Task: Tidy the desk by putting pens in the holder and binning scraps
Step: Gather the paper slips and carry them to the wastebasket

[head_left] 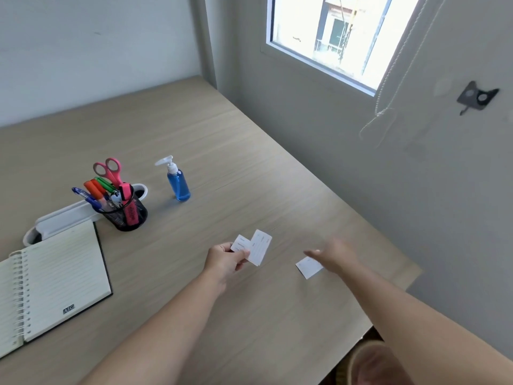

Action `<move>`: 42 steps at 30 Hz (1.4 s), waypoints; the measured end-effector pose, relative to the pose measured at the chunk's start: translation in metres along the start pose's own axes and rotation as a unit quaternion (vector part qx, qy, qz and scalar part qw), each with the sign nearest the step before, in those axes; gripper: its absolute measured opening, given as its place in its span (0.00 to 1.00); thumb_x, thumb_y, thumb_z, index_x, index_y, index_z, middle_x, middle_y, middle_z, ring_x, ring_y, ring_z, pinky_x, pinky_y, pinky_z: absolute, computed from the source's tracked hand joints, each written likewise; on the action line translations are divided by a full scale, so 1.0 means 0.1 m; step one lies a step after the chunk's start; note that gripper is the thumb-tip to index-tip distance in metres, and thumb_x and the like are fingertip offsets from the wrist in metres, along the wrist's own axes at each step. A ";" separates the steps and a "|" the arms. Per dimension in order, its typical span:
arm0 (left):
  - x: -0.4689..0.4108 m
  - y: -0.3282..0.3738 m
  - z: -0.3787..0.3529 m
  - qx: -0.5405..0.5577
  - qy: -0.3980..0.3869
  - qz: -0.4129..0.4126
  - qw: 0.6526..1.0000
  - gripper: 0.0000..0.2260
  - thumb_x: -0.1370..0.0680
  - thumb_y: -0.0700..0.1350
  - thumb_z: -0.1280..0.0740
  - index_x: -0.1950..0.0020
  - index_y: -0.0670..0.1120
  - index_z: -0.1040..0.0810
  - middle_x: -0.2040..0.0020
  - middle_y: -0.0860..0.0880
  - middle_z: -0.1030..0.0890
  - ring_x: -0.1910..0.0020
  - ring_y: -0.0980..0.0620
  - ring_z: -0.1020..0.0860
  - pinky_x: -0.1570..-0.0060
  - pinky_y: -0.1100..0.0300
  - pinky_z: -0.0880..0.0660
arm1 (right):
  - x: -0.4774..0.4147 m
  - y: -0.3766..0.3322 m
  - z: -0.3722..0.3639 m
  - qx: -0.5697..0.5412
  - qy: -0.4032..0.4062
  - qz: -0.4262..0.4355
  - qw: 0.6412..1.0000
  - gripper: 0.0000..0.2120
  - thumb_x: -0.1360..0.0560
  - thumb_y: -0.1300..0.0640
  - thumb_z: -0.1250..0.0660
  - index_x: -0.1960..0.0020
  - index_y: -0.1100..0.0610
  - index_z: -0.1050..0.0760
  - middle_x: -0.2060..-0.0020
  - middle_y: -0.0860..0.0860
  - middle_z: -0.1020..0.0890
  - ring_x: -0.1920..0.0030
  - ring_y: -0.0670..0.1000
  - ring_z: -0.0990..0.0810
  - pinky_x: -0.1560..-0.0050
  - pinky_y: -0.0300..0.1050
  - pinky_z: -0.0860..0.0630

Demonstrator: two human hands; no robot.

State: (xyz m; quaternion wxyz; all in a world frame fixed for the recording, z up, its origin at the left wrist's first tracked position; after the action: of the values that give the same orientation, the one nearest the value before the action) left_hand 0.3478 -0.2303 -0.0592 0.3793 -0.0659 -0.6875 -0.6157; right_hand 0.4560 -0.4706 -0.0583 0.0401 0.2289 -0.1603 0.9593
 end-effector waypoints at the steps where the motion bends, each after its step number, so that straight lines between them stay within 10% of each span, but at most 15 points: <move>1: -0.02 0.00 -0.03 -0.006 -0.003 0.001 1.000 0.06 0.26 0.33 0.30 0.60 0.44 0.20 0.60 0.46 0.18 0.63 0.50 0.21 0.56 0.57 0.24 | 0.00 0.01 -0.08 0.026 -0.002 0.004 1.000 0.29 0.34 0.36 0.31 0.47 0.60 0.24 0.48 0.55 0.22 0.41 0.56 0.25 0.52 0.45 0.27; 7: -0.09 0.00 -0.20 -0.034 -0.027 -0.003 0.999 0.06 0.26 0.33 0.31 0.57 0.43 0.20 0.58 0.45 0.18 0.63 0.51 0.20 0.55 0.57 0.25 | 0.00 0.05 -0.19 0.058 0.039 -0.024 0.997 0.44 0.44 0.32 0.27 0.39 0.61 0.31 0.43 0.56 0.26 0.39 0.55 0.29 0.39 0.47 0.28; 15: -0.06 -0.02 -0.26 -0.065 -0.038 -0.008 0.997 0.06 0.26 0.33 0.31 0.55 0.44 0.20 0.55 0.46 0.17 0.63 0.54 0.18 0.65 0.64 0.28 | 0.06 -0.07 -0.19 0.018 -0.023 -0.029 0.999 0.23 0.37 0.40 0.25 0.64 0.58 0.29 0.56 0.55 0.24 0.60 0.52 0.25 0.71 0.41 0.36; 24: 0.21 -0.03 0.03 -0.064 -0.031 -0.017 0.997 0.05 0.26 0.34 0.31 0.54 0.43 0.20 0.56 0.45 0.17 0.63 0.52 0.19 0.64 0.63 0.27 | 0.23 -0.04 -0.19 -0.283 -0.033 -0.016 0.958 0.20 0.32 0.55 0.25 0.46 0.60 0.28 0.56 0.55 0.26 0.59 0.54 0.25 0.62 0.46 0.28; 29: 0.45 -0.15 0.18 -0.096 -0.061 -0.029 0.993 0.06 0.25 0.34 0.32 0.50 0.41 0.20 0.55 0.46 0.17 0.62 0.51 0.18 0.61 0.61 0.27 | 0.70 0.04 -0.19 -0.427 -0.049 -0.001 0.903 0.07 0.30 0.59 0.27 0.59 0.61 0.23 0.69 0.52 0.24 0.72 0.48 0.30 0.74 0.36 0.34; 42: 1.28 -0.79 -1.05 -0.253 -0.215 -0.085 0.939 0.02 0.25 0.38 0.31 0.54 0.43 0.19 0.65 0.49 0.19 0.69 0.57 0.22 0.69 0.69 0.28 | 1.96 1.92 -0.22 -0.454 0.066 -0.141 0.877 0.03 0.25 0.64 0.33 0.57 0.62 0.22 0.73 0.54 0.25 0.81 0.42 0.29 0.77 0.32 0.30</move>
State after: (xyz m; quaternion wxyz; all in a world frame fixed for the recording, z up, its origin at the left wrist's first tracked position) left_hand 0.2599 -0.3911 -0.0498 0.1393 -0.2319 -0.5774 -0.7703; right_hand 0.2431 -0.6440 -0.0438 0.2847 0.1422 -0.5411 0.7784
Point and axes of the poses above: each hand's wrist, its own x-axis away from the middle knuckle, its own z-axis out of the back of the hand, y = z × x, the point moved 5 cm from there along -x, towards the middle knuckle
